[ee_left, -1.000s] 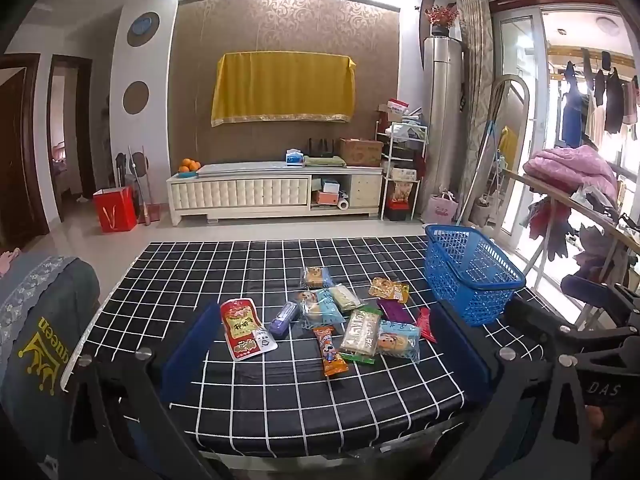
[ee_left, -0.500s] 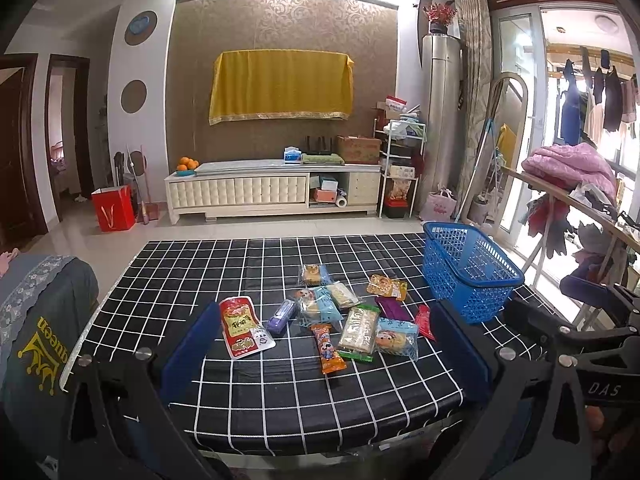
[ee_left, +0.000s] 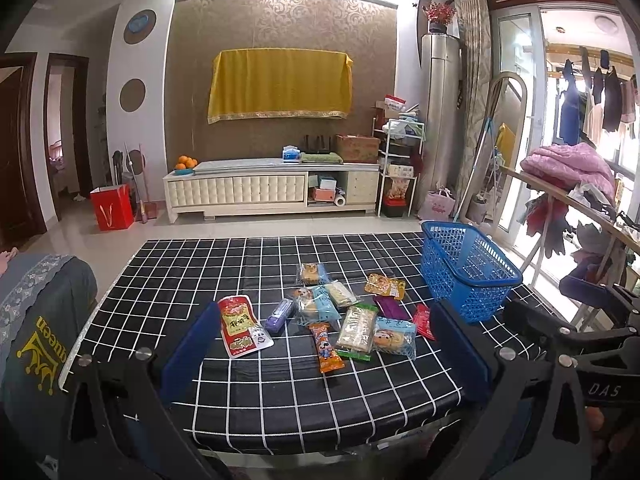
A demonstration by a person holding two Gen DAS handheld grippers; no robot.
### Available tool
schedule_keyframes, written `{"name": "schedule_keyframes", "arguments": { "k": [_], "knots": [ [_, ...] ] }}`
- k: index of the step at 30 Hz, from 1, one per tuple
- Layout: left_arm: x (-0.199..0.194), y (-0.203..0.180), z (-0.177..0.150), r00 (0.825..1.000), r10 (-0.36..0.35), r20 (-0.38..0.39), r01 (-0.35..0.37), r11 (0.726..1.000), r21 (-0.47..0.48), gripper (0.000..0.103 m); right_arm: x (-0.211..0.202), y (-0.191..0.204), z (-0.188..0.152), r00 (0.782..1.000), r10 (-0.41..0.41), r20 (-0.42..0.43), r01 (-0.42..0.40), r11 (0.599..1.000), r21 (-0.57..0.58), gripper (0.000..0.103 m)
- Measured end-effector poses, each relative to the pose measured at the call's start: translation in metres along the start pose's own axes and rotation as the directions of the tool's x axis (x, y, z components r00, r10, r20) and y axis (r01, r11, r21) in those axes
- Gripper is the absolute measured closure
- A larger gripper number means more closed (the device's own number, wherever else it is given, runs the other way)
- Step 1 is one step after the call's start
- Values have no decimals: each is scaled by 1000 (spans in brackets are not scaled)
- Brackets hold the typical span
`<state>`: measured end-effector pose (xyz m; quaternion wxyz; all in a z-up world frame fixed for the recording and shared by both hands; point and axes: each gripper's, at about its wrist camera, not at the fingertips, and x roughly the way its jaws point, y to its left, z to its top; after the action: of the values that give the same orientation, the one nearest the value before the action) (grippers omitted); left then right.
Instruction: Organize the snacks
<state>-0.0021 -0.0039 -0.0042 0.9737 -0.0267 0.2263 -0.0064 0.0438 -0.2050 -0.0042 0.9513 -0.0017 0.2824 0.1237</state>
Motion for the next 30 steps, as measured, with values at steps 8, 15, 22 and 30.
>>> {"name": "schedule_keyframes", "arguments": {
  "k": [8,15,22,30],
  "knots": [
    [0,-1,1,1000,-2,-4,2,1000,3,0,-1,-1,0,1000,7,0,-7,1000,6,0],
    [0,1,1,1000,-1,-9,1,1000,-2,0,-1,0,0,1000,12,-9,-12,1000,0,0],
    [-1,1,-1,1000,1,-9,-1,1000,-2,0,-2,1,2,1000,13,-14,-13,1000,-7,0],
    [-2,0,0,1000,-5,-15,5,1000,-4,0,-3,0,3,1000,16,-16,-16,1000,-3,0]
  ]
}}
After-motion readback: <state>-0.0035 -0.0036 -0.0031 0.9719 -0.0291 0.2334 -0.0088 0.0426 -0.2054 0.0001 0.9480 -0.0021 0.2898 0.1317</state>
